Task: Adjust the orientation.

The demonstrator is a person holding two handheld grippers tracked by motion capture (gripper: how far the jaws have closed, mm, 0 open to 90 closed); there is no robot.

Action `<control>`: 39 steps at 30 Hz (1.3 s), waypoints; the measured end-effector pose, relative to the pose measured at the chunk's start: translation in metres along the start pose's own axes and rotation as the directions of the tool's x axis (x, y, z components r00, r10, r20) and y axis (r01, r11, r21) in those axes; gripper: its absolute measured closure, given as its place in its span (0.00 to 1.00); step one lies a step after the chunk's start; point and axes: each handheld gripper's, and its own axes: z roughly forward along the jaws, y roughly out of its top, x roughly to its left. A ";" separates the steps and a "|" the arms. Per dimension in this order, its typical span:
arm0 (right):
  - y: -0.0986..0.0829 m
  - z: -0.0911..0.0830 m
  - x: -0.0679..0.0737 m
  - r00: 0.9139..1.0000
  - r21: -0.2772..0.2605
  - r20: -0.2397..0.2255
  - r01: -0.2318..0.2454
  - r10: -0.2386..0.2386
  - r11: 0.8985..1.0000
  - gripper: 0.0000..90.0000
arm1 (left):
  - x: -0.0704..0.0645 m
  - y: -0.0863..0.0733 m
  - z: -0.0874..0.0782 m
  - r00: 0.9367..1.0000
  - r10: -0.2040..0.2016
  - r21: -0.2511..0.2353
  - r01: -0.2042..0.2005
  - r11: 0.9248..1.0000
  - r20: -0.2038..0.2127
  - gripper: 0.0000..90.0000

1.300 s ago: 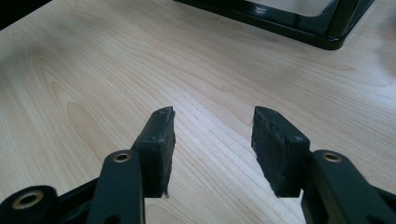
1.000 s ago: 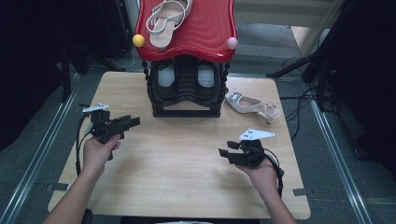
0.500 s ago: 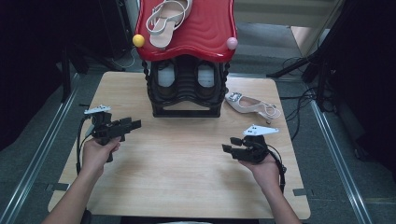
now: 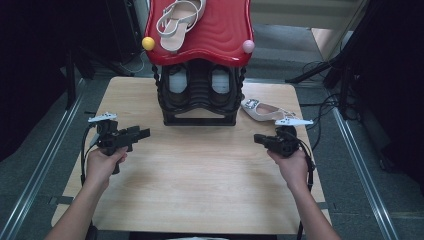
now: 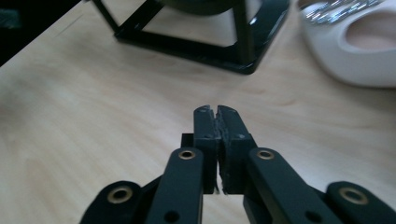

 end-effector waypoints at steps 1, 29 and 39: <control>0.003 0.000 -0.004 1.000 -0.006 0.009 -0.005 0.005 1.000 0.99 | 0.000 0.000 0.000 1.000 0.005 0.000 -0.005 1.000 -0.002 0.43; 0.058 -0.001 -0.098 0.969 -0.060 0.238 -0.058 0.071 0.997 0.99 | -0.003 -0.003 0.007 0.999 0.052 0.054 -0.052 0.997 -0.004 0.45; 0.055 0.006 -0.115 0.949 -0.068 0.294 -0.095 0.111 0.993 0.98 | -0.002 -0.003 0.007 0.999 0.050 0.055 -0.050 0.997 0.004 0.45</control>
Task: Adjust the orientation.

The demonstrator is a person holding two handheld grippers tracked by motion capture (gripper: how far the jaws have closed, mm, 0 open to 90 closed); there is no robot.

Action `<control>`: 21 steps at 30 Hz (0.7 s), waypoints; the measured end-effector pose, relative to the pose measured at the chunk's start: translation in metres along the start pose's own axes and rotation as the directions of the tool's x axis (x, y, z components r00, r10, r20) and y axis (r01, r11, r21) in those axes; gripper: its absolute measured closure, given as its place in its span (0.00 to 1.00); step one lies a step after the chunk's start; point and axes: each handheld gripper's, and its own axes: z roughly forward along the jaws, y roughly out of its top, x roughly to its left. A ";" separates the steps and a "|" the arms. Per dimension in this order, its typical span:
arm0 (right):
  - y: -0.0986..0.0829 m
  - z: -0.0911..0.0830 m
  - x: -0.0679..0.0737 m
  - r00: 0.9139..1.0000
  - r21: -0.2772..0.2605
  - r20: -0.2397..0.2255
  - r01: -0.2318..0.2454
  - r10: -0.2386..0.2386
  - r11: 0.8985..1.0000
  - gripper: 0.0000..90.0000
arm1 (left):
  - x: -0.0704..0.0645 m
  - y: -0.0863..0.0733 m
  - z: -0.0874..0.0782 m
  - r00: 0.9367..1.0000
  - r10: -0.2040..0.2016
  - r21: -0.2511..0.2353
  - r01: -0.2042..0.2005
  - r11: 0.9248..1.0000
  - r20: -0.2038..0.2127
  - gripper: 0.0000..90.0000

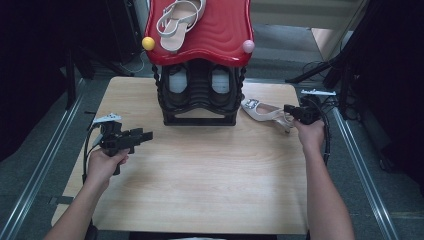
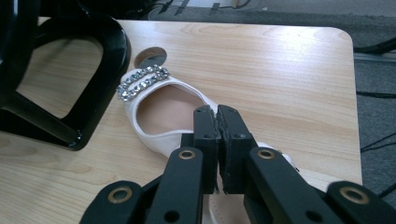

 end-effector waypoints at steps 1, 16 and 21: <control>0.000 0.000 0.000 1.000 -0.003 0.001 -0.008 0.008 1.000 0.97 | 0.000 0.000 0.000 1.000 0.001 0.002 -0.001 1.000 0.001 0.45; -0.009 0.013 0.007 1.000 0.101 -0.004 0.012 -0.012 0.995 1.00 | -0.001 -0.001 0.003 1.000 0.013 0.019 -0.014 1.000 0.003 0.46; -0.008 0.014 0.013 0.999 0.113 -0.044 -0.010 0.015 0.994 1.00 | -0.001 -0.001 0.003 1.000 0.014 0.018 -0.014 1.000 0.003 0.46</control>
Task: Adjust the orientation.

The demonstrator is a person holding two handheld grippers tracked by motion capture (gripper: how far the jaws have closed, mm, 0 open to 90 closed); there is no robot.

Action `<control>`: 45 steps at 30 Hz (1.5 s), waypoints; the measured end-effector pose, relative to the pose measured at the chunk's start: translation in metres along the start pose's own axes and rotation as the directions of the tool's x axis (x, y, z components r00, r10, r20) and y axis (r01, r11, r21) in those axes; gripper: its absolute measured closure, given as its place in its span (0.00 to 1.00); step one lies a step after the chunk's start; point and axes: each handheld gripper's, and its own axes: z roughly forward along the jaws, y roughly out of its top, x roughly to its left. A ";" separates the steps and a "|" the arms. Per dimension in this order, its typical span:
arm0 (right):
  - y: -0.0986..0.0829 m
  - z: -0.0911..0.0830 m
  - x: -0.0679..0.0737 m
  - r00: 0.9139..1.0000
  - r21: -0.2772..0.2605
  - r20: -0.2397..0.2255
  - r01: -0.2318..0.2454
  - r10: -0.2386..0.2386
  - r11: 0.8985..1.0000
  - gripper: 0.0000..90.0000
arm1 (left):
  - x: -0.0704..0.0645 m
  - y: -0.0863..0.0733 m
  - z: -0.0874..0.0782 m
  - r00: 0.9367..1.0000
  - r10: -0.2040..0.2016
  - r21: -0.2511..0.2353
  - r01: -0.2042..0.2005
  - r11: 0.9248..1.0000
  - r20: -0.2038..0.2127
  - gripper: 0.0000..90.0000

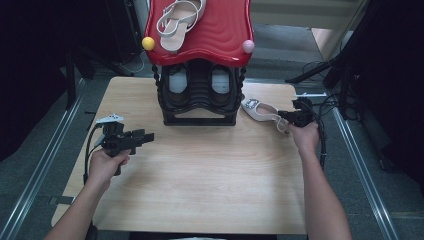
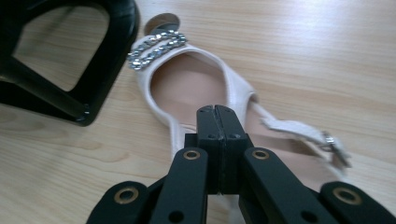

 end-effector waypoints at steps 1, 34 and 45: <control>0.000 0.001 0.002 1.000 0.009 0.004 -0.003 0.003 1.000 1.00 | 0.000 0.000 0.000 1.000 -0.002 -0.001 0.002 1.000 0.001 0.46; -0.006 0.015 0.036 0.996 -0.017 -0.052 -0.076 0.075 0.997 0.97 | -0.001 -0.001 0.003 1.000 -0.004 0.012 0.004 1.000 0.012 0.44; 0.000 0.001 0.039 0.997 -0.089 -0.055 -0.065 0.060 0.994 0.88 | -0.001 -0.001 0.003 1.000 -0.008 0.015 0.008 1.000 0.013 0.44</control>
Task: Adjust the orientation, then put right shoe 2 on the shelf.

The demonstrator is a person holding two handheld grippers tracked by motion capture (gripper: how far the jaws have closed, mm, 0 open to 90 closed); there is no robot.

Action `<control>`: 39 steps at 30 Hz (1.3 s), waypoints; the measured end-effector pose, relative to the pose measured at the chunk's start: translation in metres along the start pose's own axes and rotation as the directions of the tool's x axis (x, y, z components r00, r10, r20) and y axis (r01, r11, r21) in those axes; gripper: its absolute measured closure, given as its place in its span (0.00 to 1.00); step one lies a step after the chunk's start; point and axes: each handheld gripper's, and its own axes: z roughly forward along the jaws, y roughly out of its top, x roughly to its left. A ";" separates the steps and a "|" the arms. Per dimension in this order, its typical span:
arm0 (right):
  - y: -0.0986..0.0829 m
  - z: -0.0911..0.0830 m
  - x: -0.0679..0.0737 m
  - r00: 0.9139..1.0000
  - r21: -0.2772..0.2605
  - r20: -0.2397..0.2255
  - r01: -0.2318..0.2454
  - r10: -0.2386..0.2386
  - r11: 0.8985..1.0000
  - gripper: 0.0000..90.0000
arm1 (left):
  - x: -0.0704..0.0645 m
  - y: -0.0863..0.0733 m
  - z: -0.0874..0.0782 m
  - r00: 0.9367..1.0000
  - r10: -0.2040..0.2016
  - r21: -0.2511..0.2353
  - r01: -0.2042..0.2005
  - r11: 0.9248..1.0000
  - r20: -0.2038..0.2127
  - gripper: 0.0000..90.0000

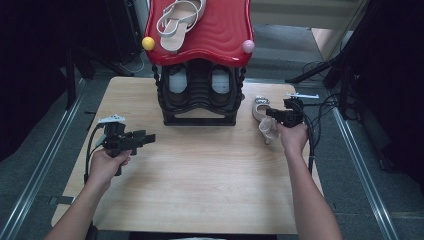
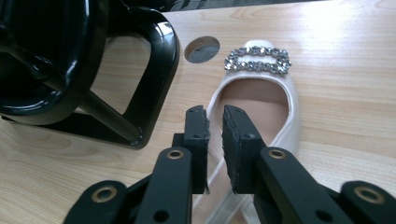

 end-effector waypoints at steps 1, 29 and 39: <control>0.000 0.000 0.001 1.000 -0.001 -0.003 -0.001 0.001 1.000 0.87 | 0.000 0.000 0.000 1.000 0.003 0.001 -0.003 1.000 0.000 0.44; -0.012 0.036 0.008 0.999 0.071 0.041 -0.014 0.011 0.997 0.91 | 0.001 0.000 0.001 1.000 0.008 0.011 -0.008 1.000 0.001 0.44; -0.010 0.036 0.006 0.998 0.093 0.045 -0.041 0.036 0.995 0.97 | 0.001 0.000 0.000 1.000 0.009 0.011 -0.009 1.000 0.001 0.44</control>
